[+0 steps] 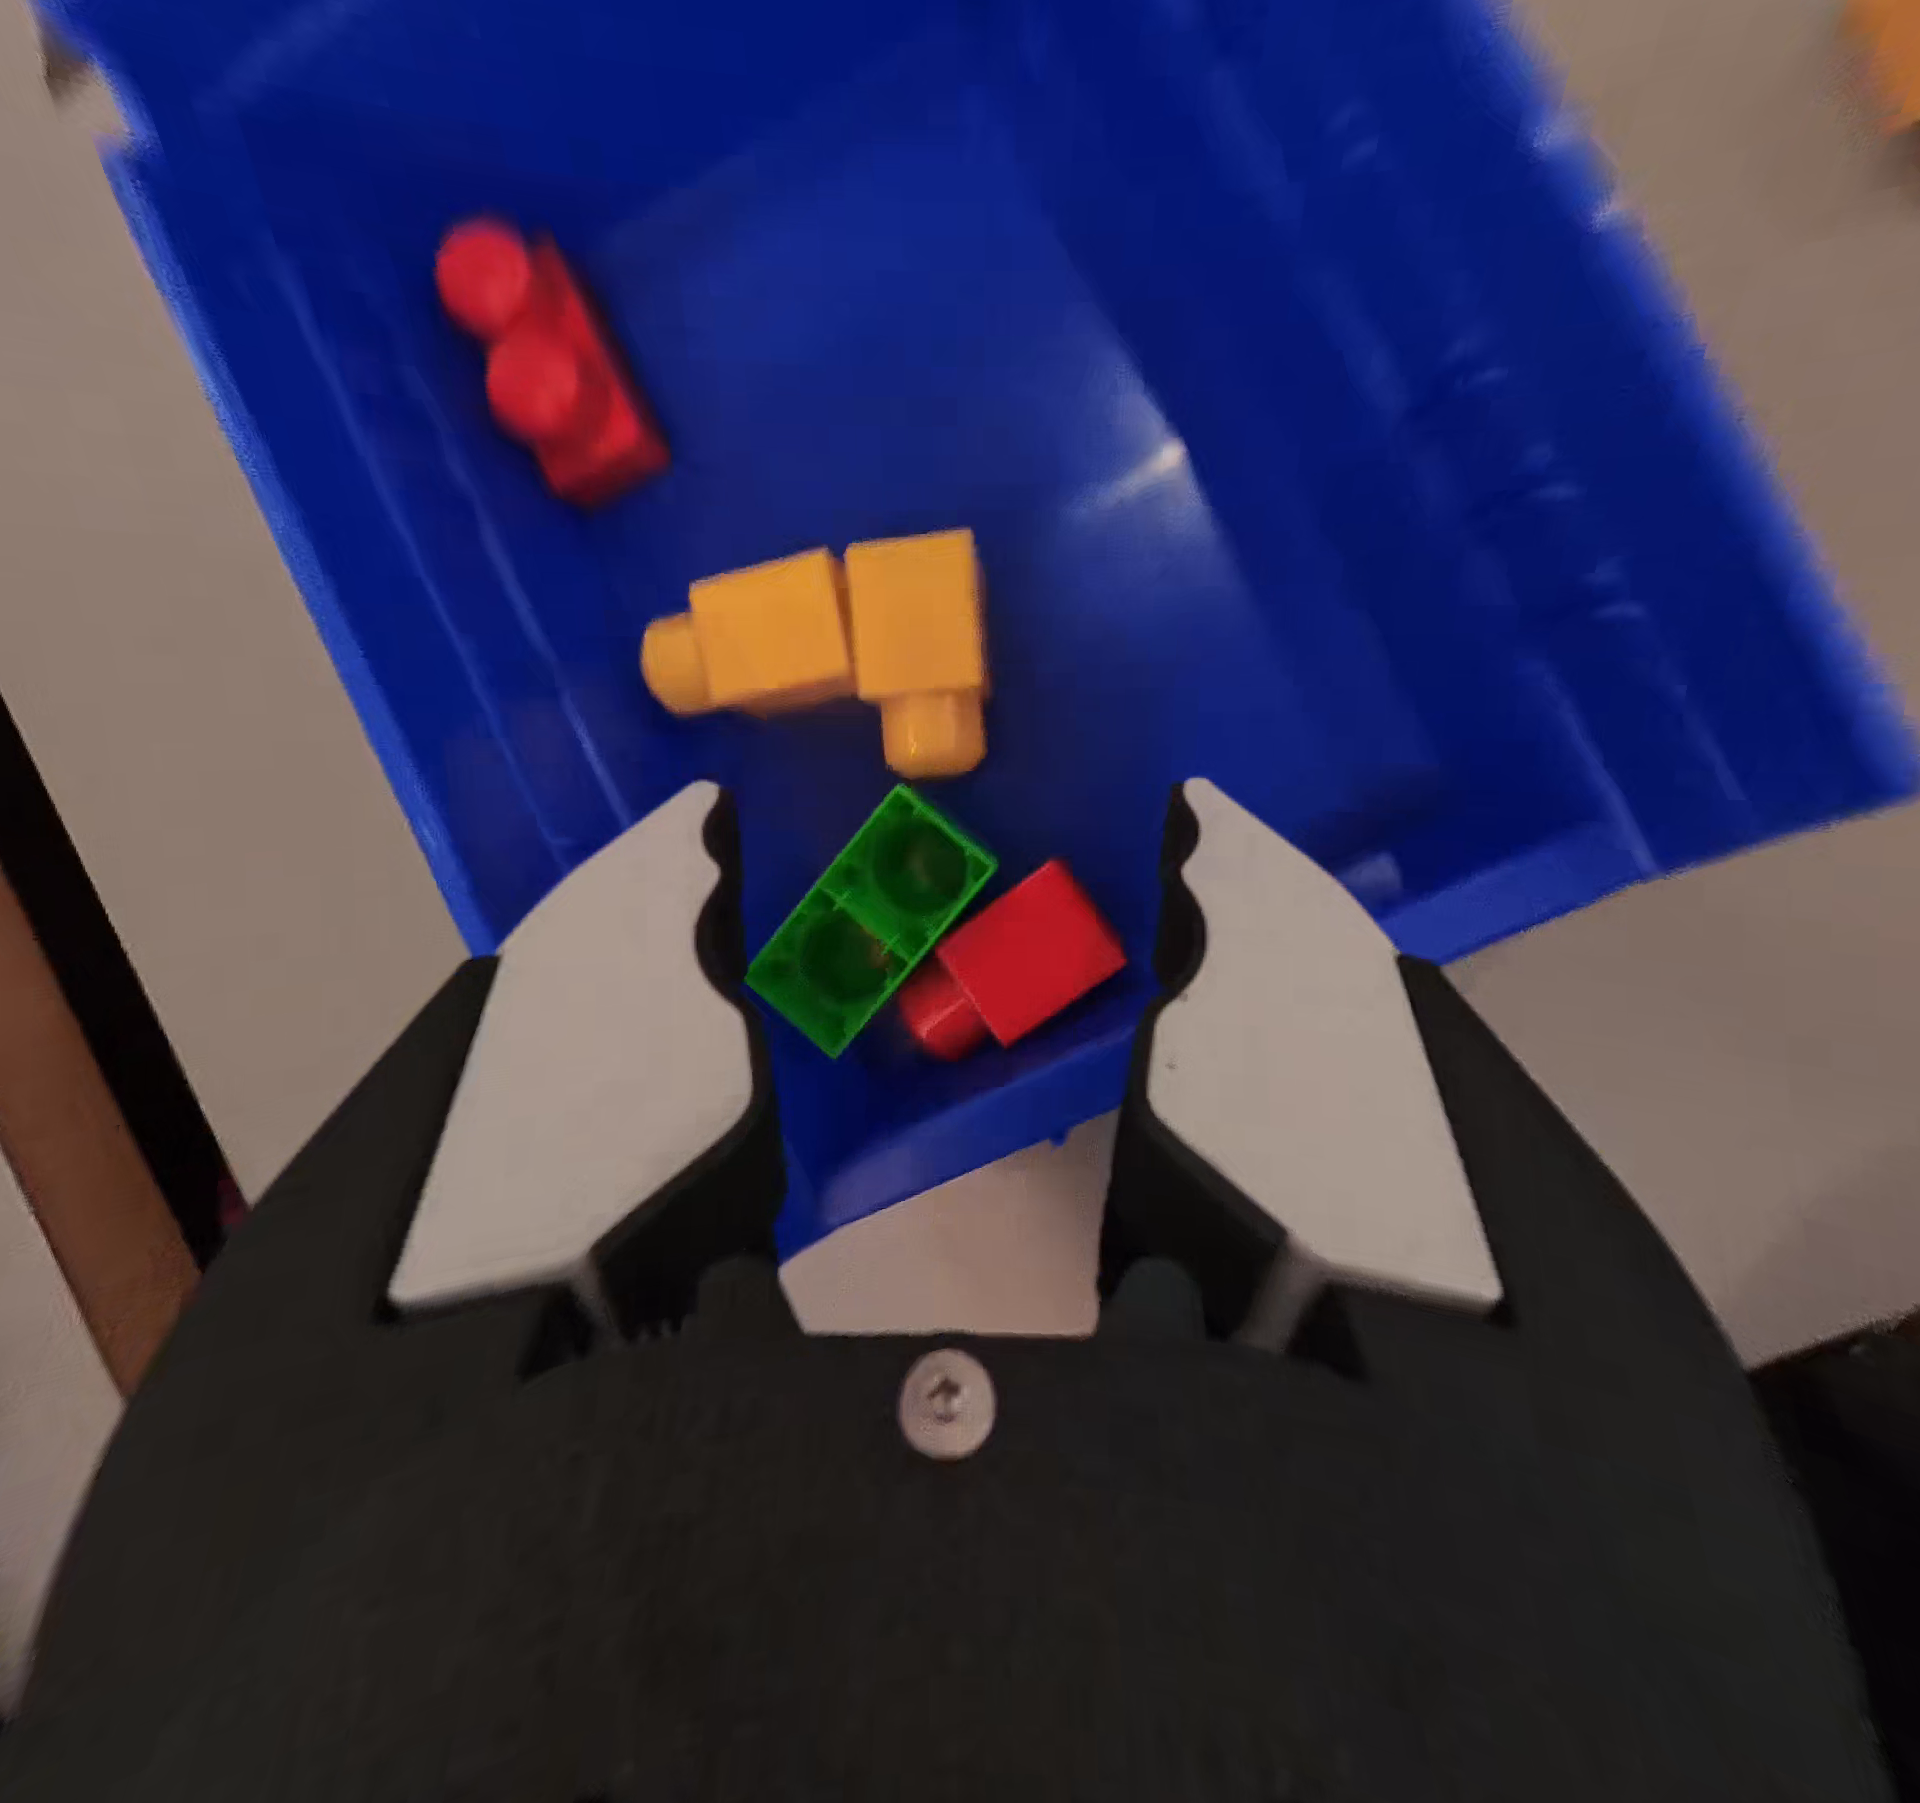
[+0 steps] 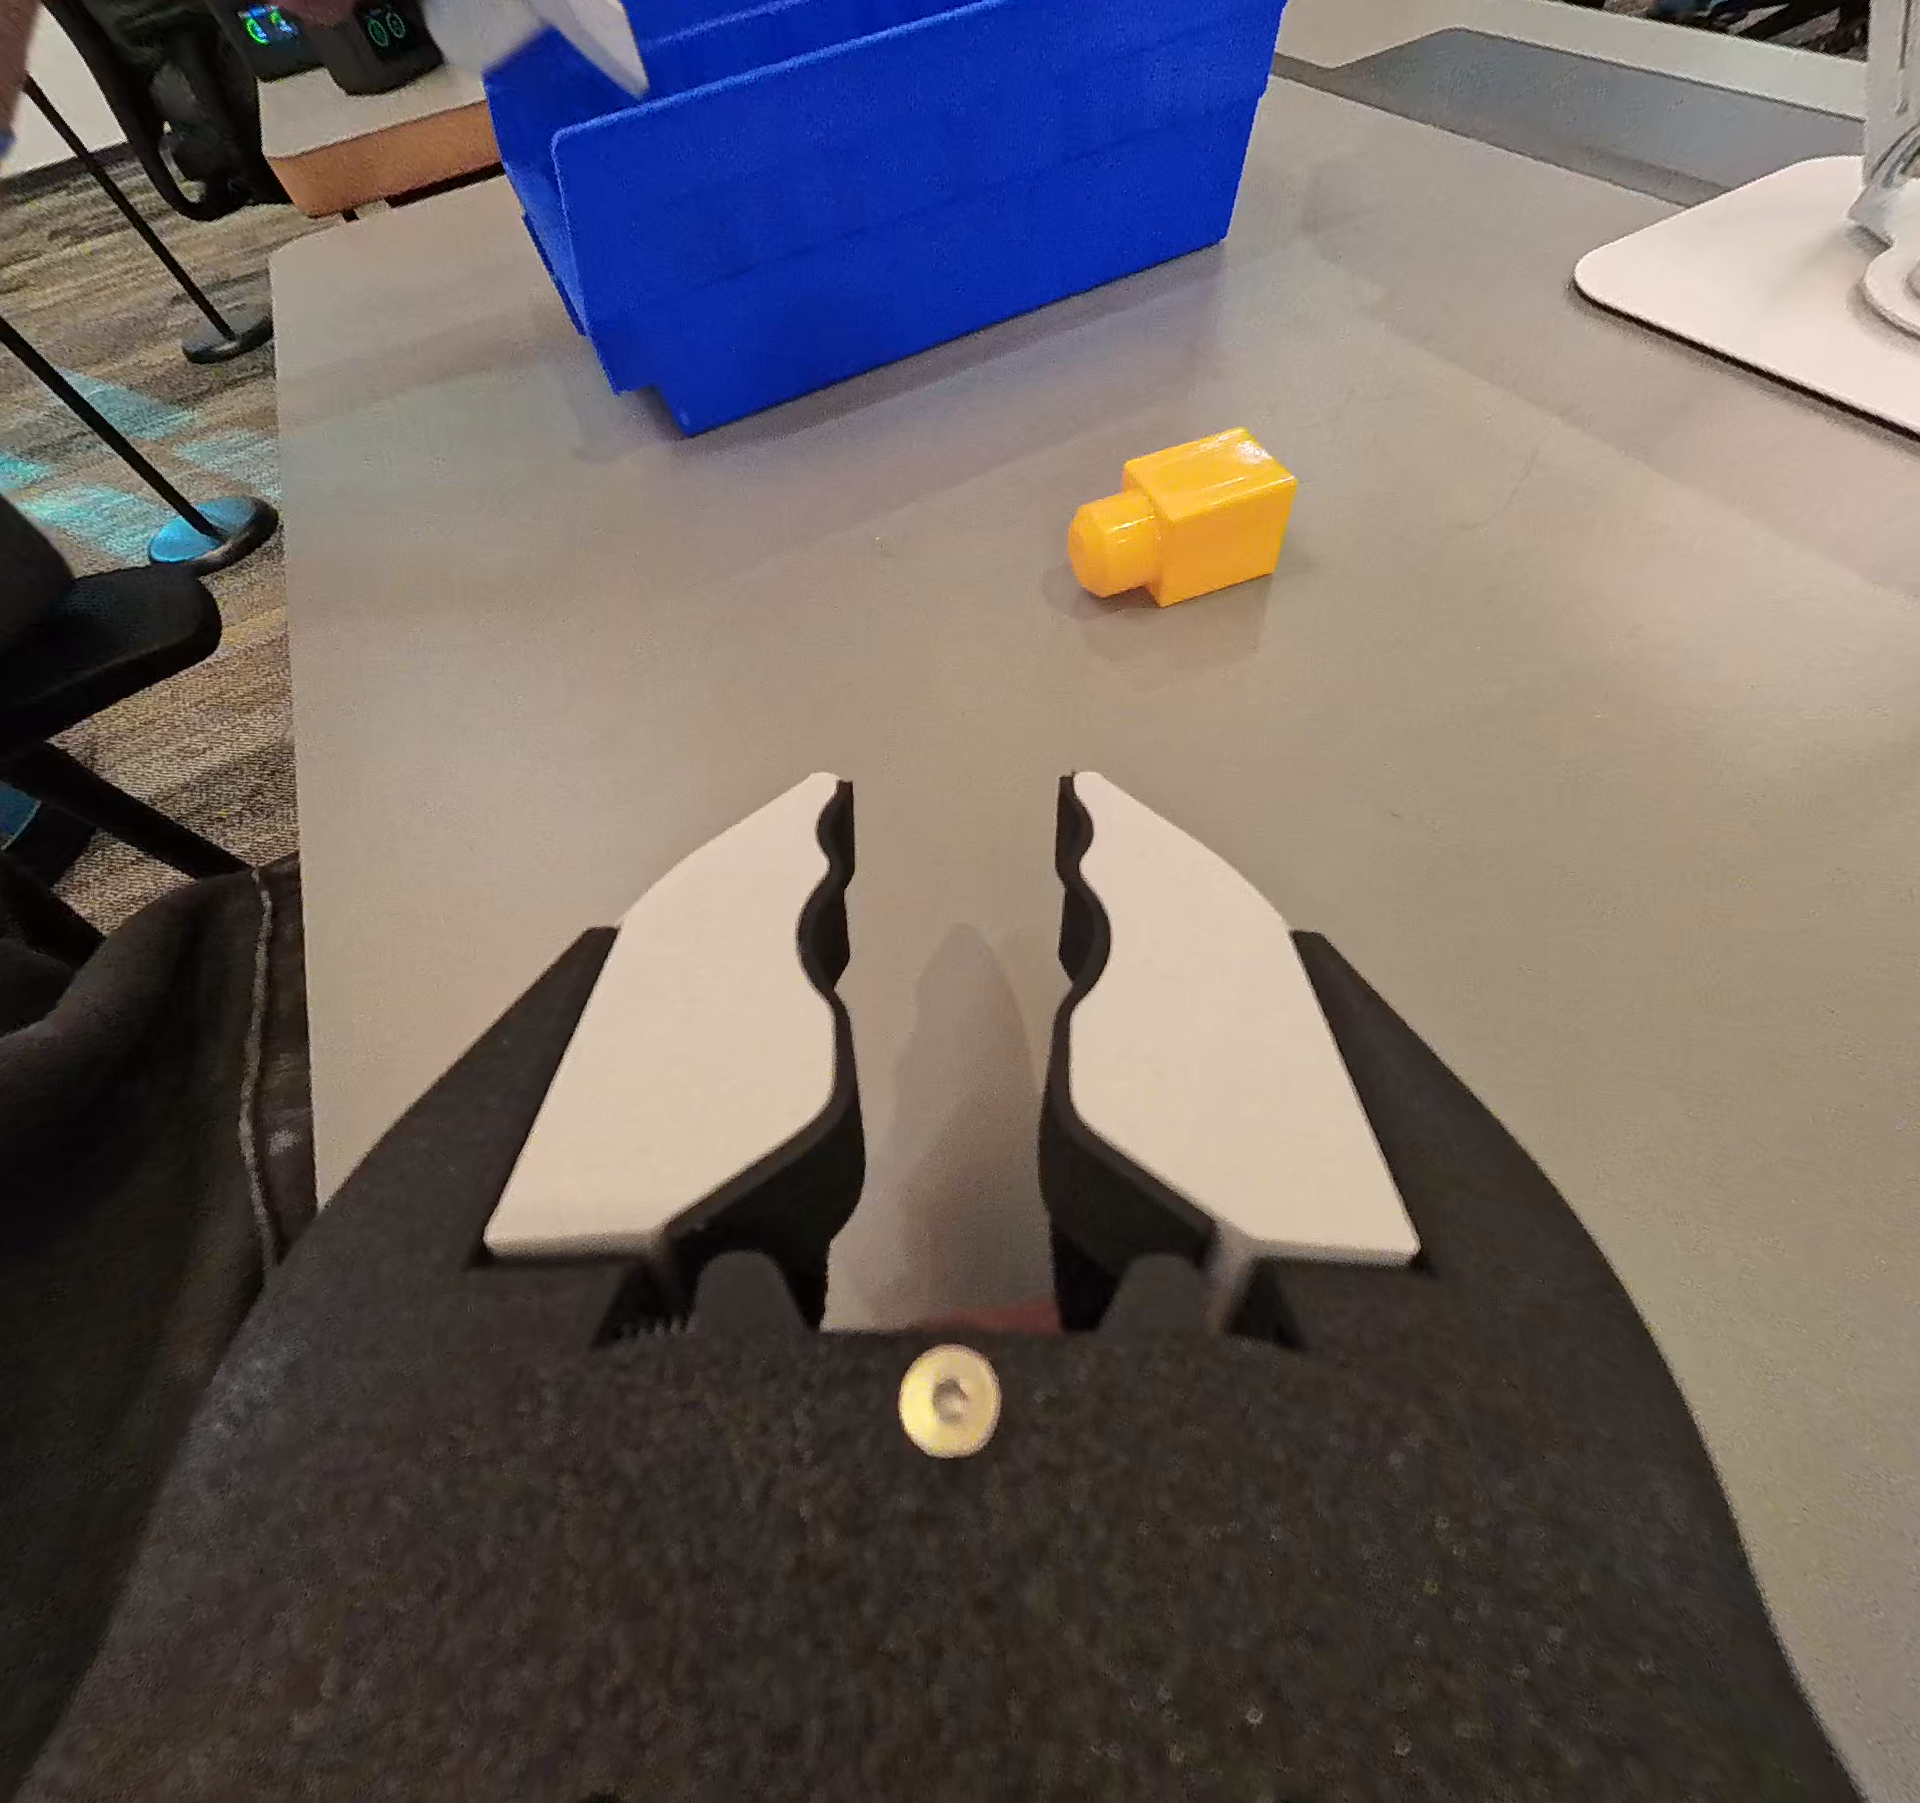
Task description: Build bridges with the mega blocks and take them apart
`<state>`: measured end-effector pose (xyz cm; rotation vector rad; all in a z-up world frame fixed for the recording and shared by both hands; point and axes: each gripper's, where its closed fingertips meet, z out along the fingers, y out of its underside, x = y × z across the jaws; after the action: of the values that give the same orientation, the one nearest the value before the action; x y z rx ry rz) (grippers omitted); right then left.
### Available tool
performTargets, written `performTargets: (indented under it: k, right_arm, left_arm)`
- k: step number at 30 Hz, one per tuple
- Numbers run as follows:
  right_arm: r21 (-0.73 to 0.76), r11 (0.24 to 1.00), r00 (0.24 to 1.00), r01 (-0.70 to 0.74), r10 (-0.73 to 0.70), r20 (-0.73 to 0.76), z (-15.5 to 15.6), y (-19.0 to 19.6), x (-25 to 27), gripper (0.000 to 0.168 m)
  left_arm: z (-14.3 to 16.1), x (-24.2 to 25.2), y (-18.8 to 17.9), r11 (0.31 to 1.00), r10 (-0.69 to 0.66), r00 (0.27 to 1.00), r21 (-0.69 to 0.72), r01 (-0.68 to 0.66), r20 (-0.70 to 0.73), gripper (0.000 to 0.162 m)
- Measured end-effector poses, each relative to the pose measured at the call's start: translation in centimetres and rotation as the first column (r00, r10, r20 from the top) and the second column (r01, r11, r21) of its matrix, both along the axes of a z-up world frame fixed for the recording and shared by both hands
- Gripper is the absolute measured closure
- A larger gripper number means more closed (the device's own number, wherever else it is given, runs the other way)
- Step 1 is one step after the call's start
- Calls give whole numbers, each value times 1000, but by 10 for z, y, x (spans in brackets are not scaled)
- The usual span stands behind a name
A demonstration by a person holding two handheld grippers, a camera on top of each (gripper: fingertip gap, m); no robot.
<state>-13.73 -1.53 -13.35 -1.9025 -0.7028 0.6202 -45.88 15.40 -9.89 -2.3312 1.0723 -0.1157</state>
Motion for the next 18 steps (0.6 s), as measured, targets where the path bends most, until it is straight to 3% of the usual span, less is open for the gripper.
performTargets:
  k: [4,12,14,15,18]
  right_arm:
    - [-4,1000,1000,-5,5,8,0,-2,-2,131]
    - [62,998,994,-6,-1,107,3,-7,-3,133]
    - [80,997,993,-20,10,122,6,-9,-6,134]
    - [89,996,991,-25,13,133,6,-10,-7,134]
    - [105,994,985,-30,11,174,3,-11,-7,135]
  left_arm:
    - [-29,-4,13,974,164,986,-162,-160,9,92]
    - [-71,5,30,943,181,971,-254,-217,-157,92]
    - [-84,7,26,926,161,970,-312,-212,-182,104]
    - [-86,5,27,932,152,965,-294,-212,-214,126]
    - [-69,9,29,955,145,973,-231,-185,-177,126]
